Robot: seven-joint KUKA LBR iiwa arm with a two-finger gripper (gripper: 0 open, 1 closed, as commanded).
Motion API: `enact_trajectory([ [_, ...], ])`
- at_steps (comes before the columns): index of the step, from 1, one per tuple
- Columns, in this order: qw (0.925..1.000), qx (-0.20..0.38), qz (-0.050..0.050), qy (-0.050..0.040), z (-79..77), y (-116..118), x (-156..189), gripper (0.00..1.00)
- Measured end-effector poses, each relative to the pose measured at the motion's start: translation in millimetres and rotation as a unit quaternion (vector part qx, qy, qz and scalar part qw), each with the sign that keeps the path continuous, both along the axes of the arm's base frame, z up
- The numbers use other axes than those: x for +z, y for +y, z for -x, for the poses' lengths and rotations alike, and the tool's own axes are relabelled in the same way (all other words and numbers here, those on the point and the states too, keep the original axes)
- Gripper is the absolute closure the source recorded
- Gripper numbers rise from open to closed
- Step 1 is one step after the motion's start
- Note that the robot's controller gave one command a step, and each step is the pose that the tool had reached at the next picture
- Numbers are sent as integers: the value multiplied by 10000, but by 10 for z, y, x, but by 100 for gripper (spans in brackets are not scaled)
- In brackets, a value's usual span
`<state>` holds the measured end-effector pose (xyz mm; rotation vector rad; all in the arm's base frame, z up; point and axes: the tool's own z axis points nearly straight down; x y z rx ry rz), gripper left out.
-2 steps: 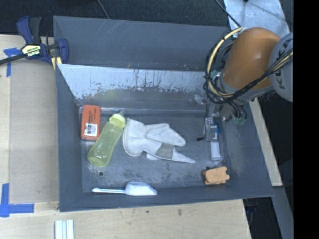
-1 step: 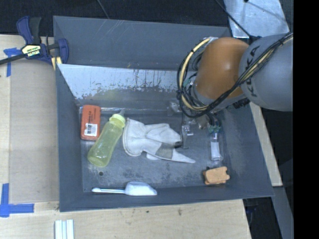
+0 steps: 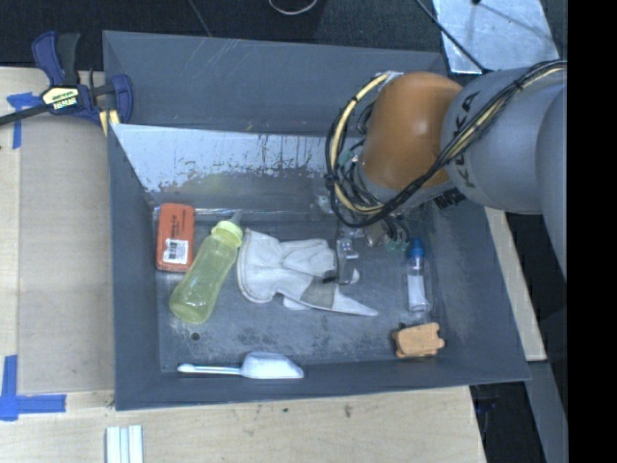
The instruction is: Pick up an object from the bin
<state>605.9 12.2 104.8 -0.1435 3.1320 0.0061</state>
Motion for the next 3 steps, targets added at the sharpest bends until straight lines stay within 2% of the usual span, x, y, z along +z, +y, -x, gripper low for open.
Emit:
enact_trajectory([
  [1,9966,818,28,22,510,281,-313,100],
  [2,9966,819,28,21,509,280,-312,100],
  [3,9942,1074,24,34,790,13,1604,100],
])
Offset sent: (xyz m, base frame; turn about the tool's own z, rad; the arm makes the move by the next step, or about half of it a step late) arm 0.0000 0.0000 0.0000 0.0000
